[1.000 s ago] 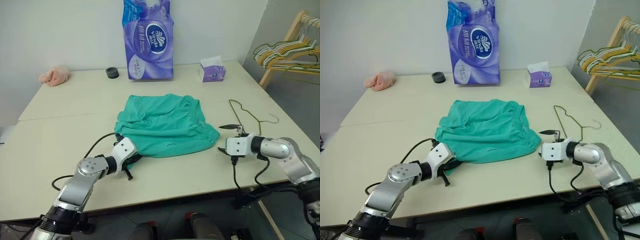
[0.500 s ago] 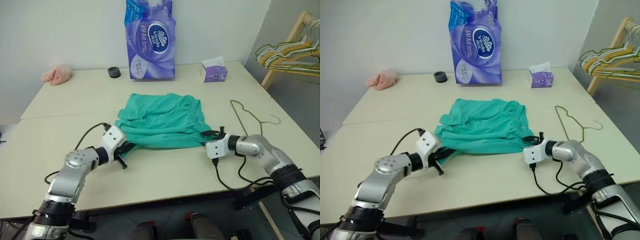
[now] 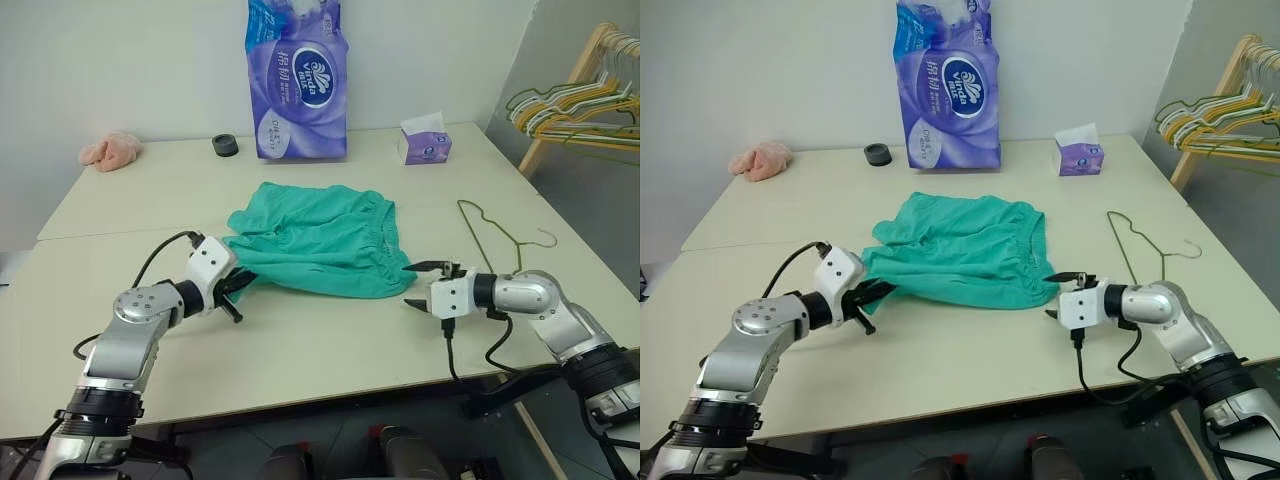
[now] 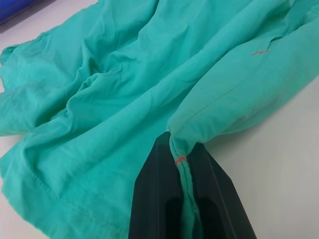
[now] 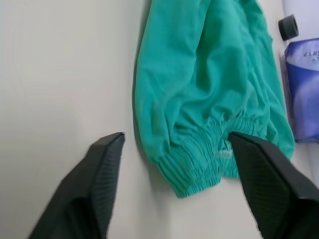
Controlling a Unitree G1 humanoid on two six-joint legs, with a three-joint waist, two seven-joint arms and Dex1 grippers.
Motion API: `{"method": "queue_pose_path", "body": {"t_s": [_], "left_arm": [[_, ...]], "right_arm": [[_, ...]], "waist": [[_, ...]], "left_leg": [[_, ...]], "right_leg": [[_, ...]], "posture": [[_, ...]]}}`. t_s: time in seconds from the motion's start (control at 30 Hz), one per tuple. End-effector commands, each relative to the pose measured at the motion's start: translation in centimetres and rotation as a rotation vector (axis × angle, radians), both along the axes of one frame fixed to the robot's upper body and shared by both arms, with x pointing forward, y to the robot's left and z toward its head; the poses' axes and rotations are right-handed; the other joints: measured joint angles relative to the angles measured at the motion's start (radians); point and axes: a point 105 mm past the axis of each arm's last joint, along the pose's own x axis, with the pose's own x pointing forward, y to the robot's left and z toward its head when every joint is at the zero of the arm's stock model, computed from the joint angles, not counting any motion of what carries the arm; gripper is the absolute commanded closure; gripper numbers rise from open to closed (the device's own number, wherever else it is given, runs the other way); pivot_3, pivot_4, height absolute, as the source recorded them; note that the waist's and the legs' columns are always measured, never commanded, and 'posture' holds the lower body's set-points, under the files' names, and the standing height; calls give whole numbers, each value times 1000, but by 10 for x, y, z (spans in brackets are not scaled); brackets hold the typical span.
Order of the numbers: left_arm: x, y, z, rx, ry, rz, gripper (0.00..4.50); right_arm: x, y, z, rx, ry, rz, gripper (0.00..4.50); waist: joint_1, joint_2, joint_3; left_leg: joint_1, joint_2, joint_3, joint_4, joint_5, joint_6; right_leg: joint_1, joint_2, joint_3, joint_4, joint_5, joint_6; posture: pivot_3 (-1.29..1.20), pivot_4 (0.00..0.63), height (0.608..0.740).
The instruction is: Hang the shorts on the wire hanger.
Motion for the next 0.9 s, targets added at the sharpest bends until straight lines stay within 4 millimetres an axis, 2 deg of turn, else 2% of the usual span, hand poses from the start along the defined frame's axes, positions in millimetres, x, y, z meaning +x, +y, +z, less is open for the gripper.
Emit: {"method": "queue_pose_path", "body": {"t_s": [0.03, 0.23, 0.43, 0.53, 0.63, 0.9], "left_arm": [[3, -5, 19, -11, -64, -24, 4500], [3, 1, 28, -28, -81, -10, 4500], [3, 10, 37, -42, -103, 12, 4500], [4, 15, 40, -38, -111, 30, 4500], [1, 17, 37, -34, -105, 34, 4500], [-5, 17, 27, -6, -74, 18, 4500]], "right_arm": [[7, 4, -1, -87, -100, 41, 27], [26, 17, -10, -106, -240, 48, 27], [41, 30, -13, -69, -301, 28, 27], [40, 40, -9, -8, -297, 48, 652], [33, 51, -1, 66, -301, 86, 1683], [24, 59, 11, 139, -258, 98, 4472]], "waist": [[-1, 0, 0], [-4, -4, -2], [-5, -5, -3], [-4, -6, -4], [-5, -6, -4], [-4, -5, -4]], "left_leg": [[0, 0, 0, 0, 0, 0], [1, 1, 2, 0, 0, -1], [1, 2, 1, 0, 1, -1], [1, 2, 1, 0, 1, -1], [1, 2, 1, 0, 1, -1], [1, 2, 0, 0, 1, -1]], "right_leg": [[0, 0, 0, 0, 0, 0], [0, 0, 0, 1, 1, -1], [0, 1, 1, 0, 3, -5], [0, 2, 1, 0, 3, -5], [0, 2, 1, 0, 3, -5], [0, 2, 2, 0, 3, -5]], "posture": [[-111, 62, 740], [-100, 59, 740], [-93, 58, 740], [-88, 58, 740], [-83, 59, 740], [-91, 59, 740]]}}
